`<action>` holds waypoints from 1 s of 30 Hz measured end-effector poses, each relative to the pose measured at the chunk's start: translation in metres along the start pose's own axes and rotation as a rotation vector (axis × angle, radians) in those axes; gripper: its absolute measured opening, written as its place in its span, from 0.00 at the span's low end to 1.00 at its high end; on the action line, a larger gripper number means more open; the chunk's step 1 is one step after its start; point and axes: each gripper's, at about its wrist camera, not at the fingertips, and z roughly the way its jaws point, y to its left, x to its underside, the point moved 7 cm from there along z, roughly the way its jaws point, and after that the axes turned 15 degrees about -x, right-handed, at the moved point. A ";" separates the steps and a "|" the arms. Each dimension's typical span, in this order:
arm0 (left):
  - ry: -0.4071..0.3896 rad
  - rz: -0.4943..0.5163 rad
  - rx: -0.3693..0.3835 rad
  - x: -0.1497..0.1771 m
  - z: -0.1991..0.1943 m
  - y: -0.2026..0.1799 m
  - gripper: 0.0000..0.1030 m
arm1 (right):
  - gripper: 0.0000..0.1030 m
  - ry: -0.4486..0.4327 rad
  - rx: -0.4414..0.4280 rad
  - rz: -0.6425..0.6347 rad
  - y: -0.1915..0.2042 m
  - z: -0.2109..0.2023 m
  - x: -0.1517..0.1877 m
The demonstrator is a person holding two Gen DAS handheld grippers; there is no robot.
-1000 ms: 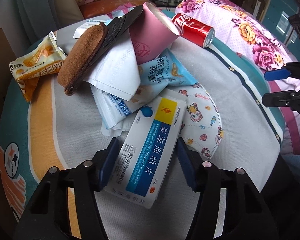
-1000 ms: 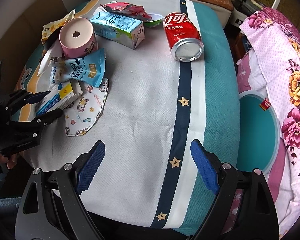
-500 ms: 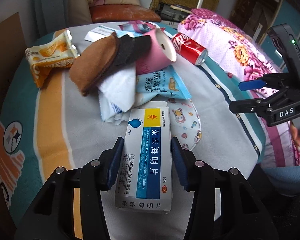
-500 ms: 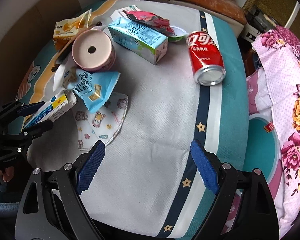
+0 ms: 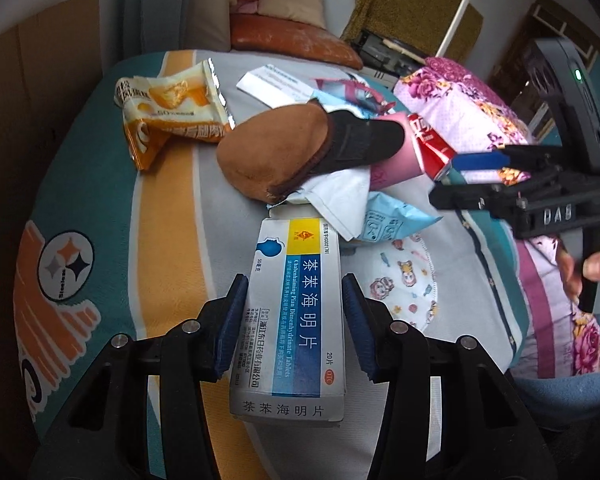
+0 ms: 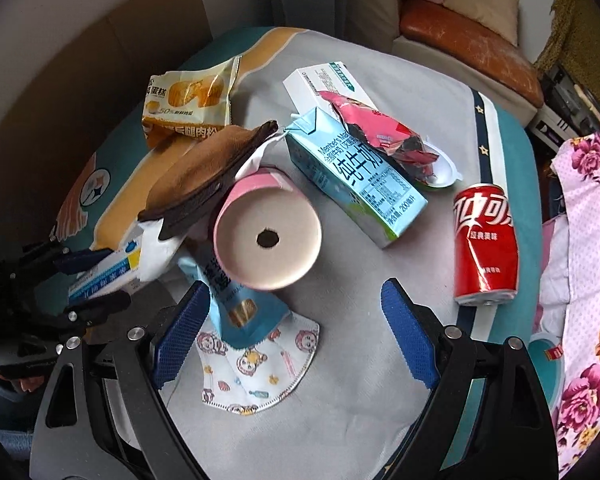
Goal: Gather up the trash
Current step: 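Grasp the pink paper cup by its rim with the right tool, then carry the box and cup over the teal bin and open both tools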
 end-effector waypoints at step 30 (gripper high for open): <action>0.003 0.127 0.064 0.013 -0.026 -0.093 0.47 | 0.53 -0.135 0.079 0.103 -0.048 -0.084 0.083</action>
